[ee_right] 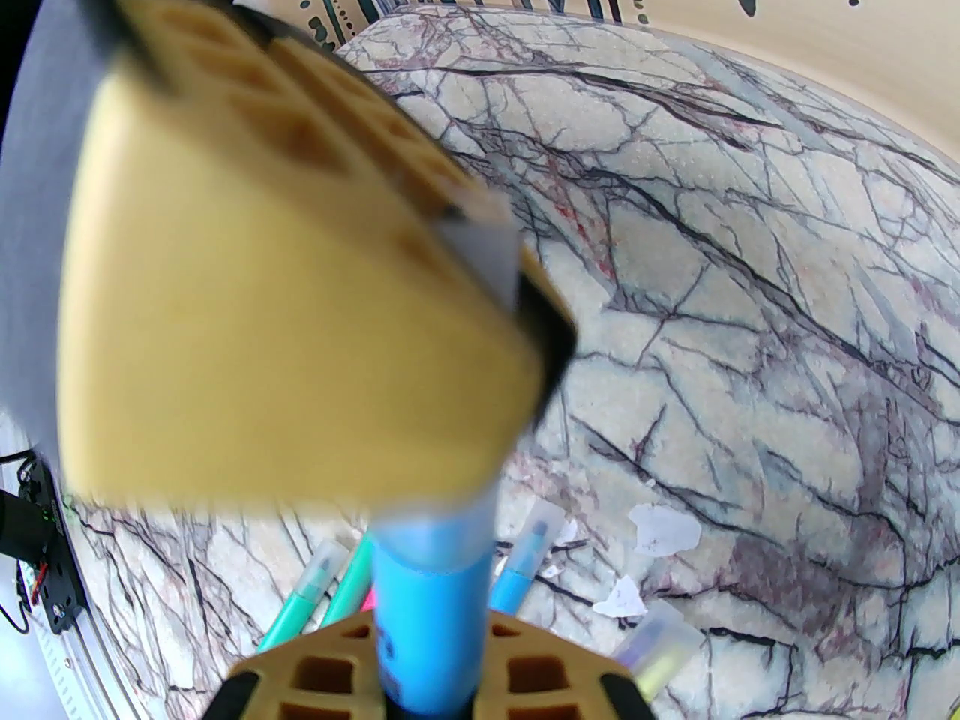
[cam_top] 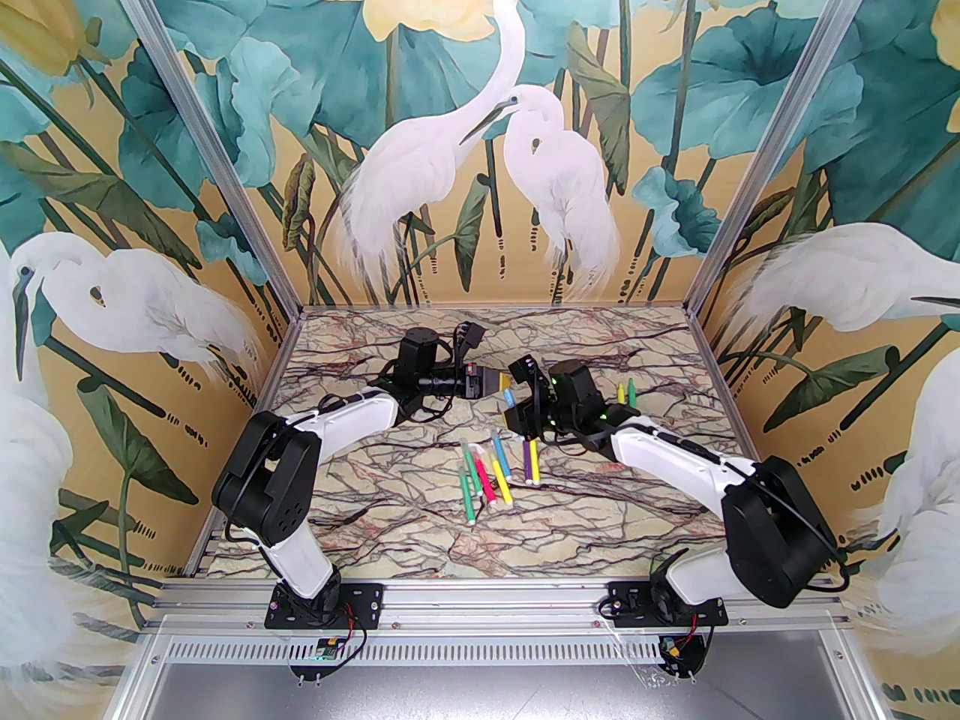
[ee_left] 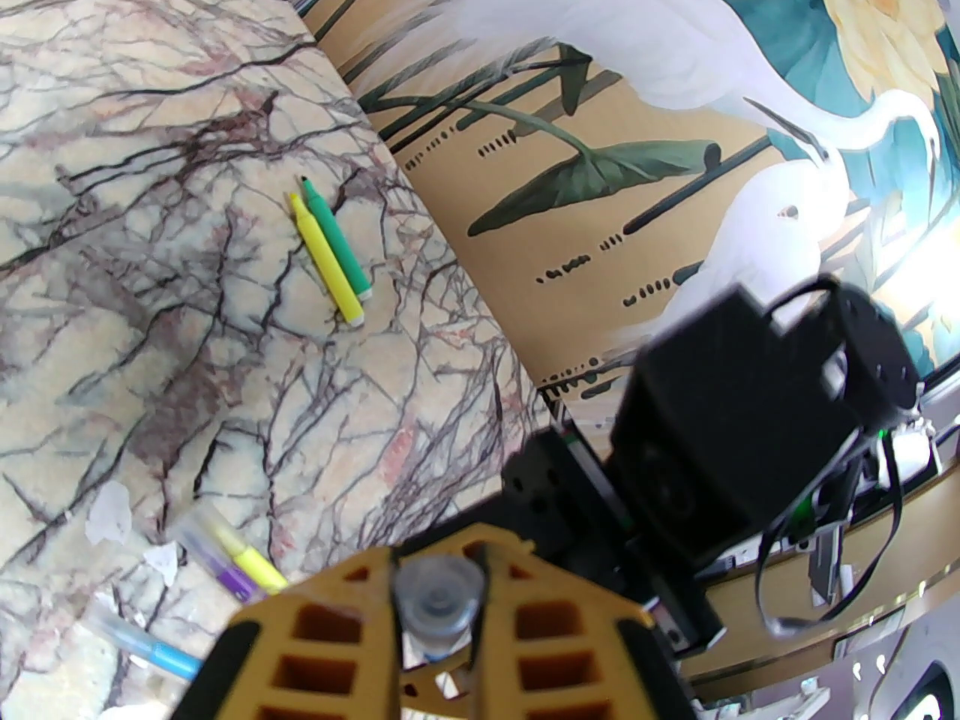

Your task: Open the pen caps

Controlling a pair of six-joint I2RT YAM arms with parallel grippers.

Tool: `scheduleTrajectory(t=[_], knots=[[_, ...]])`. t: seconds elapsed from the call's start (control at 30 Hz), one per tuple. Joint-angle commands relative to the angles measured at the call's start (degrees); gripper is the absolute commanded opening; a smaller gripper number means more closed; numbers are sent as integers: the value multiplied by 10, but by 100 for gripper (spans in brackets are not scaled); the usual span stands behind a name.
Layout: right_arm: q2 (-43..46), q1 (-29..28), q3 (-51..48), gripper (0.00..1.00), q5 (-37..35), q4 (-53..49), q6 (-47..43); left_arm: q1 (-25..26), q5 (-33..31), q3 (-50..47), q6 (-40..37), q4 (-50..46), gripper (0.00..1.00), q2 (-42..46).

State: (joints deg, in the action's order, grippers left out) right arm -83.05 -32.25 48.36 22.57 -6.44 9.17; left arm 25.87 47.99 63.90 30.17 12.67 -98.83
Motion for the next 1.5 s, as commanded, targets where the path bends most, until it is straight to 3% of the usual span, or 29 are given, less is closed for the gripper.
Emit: scheduleTrajectory(t=[0.0, 0.2, 0.33, 0.63, 0.77, 1.03, 1.47], knots=[[18, 2, -28, 0, -12, -30, -11, -25, -61, 30, 8, -21, 0, 30], [42, 3, -58, 0, -21, -25, -13, -37, -82, 37, 1, -44, 0, 36], [55, 10, -65, 0, -66, -21, 2, -49, -130, 53, -34, -124, 0, 39], [26, 98, -27, 0, -169, -57, 51, -66, -307, 105, -154, -352, 0, 26], [-8, 128, 14, 0, -226, -94, 60, -80, -380, 128, -171, -425, 0, -1], [-96, 171, 89, 0, -309, -144, 78, -100, -457, 149, -201, -486, 0, -55], [-185, 224, 153, 1, -285, -169, 112, -115, -505, 169, -219, -508, 0, -133]])
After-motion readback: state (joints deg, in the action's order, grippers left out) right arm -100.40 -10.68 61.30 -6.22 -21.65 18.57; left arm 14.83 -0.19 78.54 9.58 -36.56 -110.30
